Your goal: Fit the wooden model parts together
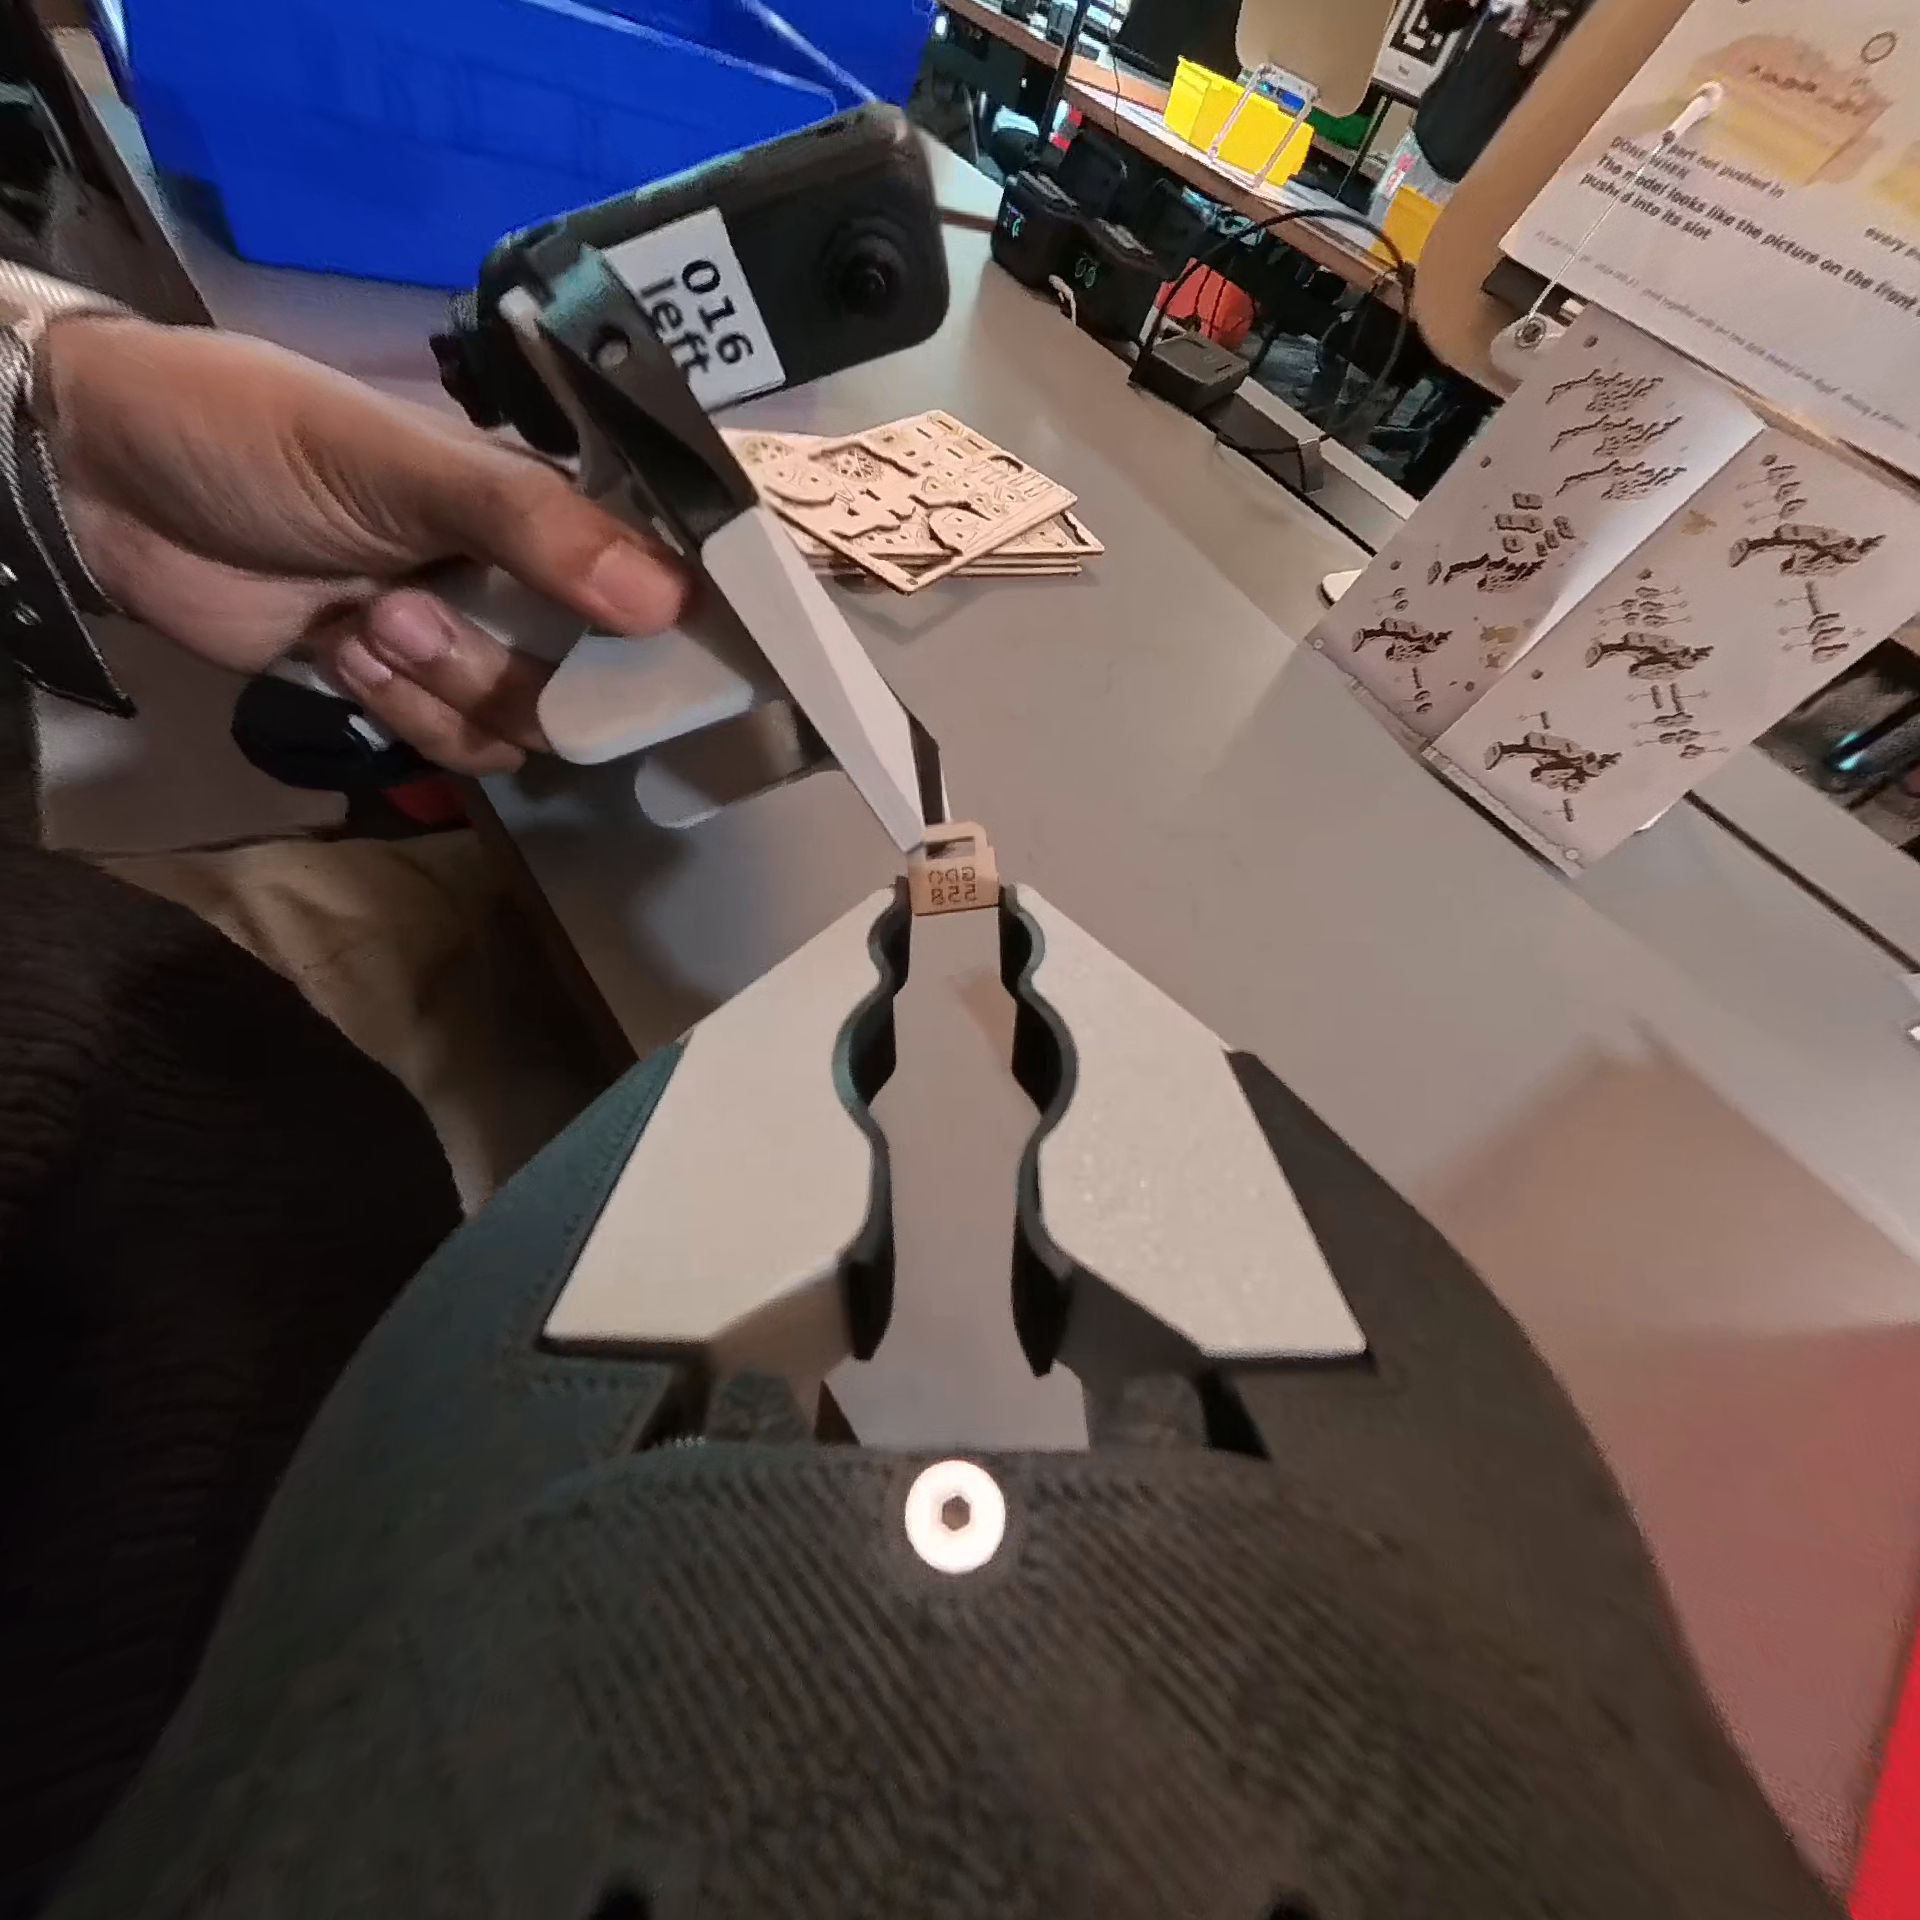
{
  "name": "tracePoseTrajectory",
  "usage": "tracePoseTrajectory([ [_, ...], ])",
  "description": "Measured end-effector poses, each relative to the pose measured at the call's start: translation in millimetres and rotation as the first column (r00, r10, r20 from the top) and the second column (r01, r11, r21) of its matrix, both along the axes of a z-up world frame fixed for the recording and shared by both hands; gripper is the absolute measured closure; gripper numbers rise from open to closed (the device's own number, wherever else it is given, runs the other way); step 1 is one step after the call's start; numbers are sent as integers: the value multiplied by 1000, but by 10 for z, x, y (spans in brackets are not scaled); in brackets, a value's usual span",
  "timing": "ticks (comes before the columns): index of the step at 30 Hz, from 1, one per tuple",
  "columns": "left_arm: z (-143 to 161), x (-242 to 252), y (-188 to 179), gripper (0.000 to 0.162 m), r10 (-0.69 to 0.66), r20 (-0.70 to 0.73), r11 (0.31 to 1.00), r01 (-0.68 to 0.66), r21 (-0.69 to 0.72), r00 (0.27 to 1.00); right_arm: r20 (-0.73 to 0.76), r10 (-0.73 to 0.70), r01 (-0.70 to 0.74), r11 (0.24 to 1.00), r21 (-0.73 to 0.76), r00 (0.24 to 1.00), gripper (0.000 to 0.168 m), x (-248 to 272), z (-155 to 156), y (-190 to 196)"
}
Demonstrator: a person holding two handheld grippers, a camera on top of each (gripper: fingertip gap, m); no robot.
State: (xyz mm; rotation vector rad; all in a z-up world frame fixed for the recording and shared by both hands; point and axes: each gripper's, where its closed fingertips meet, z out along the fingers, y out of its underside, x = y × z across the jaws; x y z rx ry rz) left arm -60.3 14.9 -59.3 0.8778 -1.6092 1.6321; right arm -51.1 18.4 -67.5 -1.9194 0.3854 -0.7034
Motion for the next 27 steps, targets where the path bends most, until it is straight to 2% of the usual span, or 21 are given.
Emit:
tracePoseTrajectory([
  [2, 65, -2, 1, 153, -2, 5, 999, 2, -36, 1000, -50, 4, -1, 998, 64, 999, 153, 5, 36, -8],
  [5, 161, -5, 17, 147, -2, 17, 996, 4, -90, 1000, -163, 64, -24, 971, 236, 985, 153, -26, 157, 5],
  [9, 292, -2, 42, 145, 25, 95, 991, -12, -131, 995, -308, 189, -21, 879, 477, 932, 153, -57, 350, -7],
  [12, 367, -53, 32, 145, 27, 170, 991, -3, -137, 985, -377, 295, -14, 803, 596, 878, 153, -96, 447, -8],
  [16, 445, -128, 11, 144, 18, 231, 988, 18, -153, 973, -398, 381, -39, 762, 647, 835, 153, -193, 502, 39],
  [27, 588, -255, 17, 148, -38, 228, 967, 93, -239, 973, -424, 521, -57, 679, 732, 741, 153, -335, 591, 95],
])
